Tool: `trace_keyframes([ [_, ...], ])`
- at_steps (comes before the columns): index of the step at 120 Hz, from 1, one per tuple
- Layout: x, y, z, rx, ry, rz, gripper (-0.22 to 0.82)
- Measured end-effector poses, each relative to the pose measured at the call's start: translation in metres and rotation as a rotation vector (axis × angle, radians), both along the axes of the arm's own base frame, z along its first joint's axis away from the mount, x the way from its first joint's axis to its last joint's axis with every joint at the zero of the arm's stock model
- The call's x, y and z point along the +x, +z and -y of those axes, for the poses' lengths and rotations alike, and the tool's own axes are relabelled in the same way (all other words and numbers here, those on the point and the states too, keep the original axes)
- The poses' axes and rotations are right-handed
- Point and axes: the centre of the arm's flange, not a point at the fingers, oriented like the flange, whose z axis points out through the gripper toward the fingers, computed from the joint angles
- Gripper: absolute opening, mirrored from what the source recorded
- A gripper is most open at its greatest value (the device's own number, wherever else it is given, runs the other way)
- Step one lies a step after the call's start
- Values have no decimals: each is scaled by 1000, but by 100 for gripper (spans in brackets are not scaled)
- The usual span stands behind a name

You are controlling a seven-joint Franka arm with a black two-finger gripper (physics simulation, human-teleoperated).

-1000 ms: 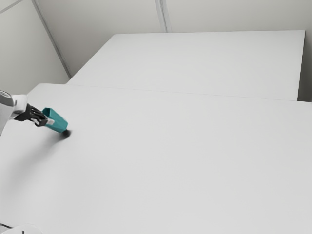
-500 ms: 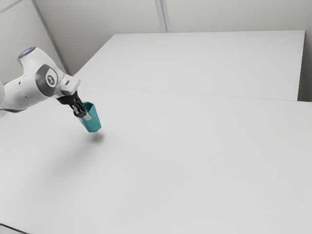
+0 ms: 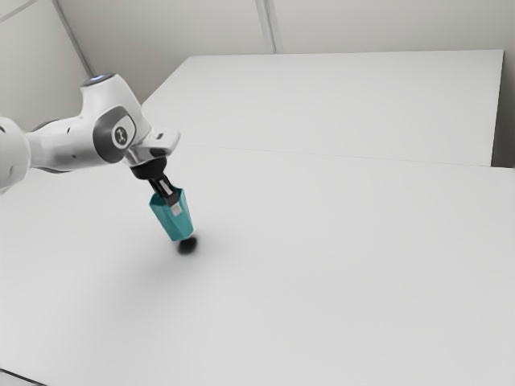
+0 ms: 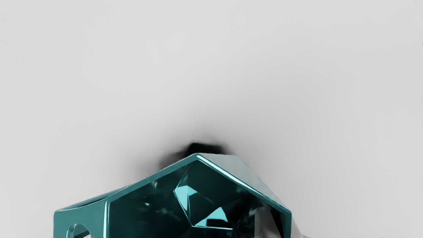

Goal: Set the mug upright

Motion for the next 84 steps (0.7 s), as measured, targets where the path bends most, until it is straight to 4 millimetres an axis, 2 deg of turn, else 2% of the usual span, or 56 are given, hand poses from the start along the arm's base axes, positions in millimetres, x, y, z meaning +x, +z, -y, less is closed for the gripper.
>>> trace_keyframes([
  [28,-2,-14,16,74,78,-71,-18],
  [59,6,-27,51,134,106,-69,-18],
  [84,12,-40,48,142,177,-61,-18],
])
